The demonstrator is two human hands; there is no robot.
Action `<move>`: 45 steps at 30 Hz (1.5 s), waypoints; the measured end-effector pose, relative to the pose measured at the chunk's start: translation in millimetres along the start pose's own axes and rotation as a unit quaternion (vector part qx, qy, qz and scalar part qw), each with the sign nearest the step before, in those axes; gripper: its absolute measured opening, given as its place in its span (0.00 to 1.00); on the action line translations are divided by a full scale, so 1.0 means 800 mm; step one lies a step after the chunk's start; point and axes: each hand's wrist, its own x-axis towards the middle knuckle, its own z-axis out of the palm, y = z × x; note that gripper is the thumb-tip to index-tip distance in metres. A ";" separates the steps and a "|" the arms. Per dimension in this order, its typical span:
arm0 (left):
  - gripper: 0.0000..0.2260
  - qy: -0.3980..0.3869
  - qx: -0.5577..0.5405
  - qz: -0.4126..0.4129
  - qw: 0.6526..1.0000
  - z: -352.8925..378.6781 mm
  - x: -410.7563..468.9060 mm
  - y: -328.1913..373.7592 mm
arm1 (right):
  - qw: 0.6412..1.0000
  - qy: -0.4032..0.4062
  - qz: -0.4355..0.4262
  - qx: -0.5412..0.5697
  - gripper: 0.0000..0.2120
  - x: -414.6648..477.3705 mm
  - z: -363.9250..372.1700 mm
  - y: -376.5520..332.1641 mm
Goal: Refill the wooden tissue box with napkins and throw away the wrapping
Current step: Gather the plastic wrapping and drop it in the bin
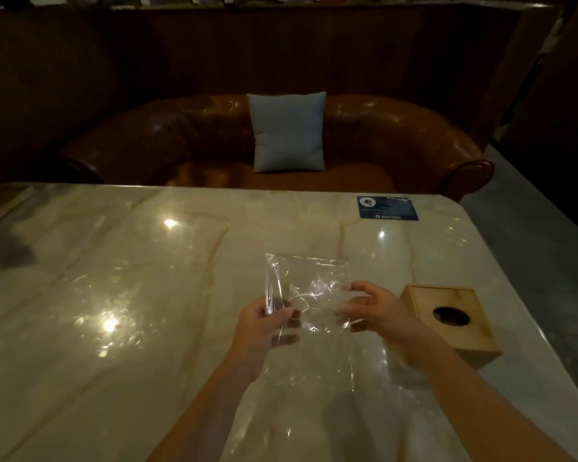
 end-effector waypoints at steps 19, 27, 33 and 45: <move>0.04 -0.070 0.126 -0.025 0.989 0.101 0.001 -0.024 | 0.968 0.247 -0.016 0.046 0.05 -0.081 -0.077 0.036; 0.04 -0.134 0.167 -0.022 0.977 0.238 0.013 -0.049 | 0.949 0.310 -0.028 0.060 0.05 -0.139 -0.206 0.045; 0.05 -0.150 0.172 -0.043 0.973 0.377 0.014 -0.079 | 0.937 0.339 -0.021 0.076 0.04 -0.178 -0.329 0.056; 0.06 -0.163 0.247 -0.083 0.951 0.582 0.062 -0.177 | 0.909 0.400 0.054 0.098 0.06 -0.220 -0.526 0.125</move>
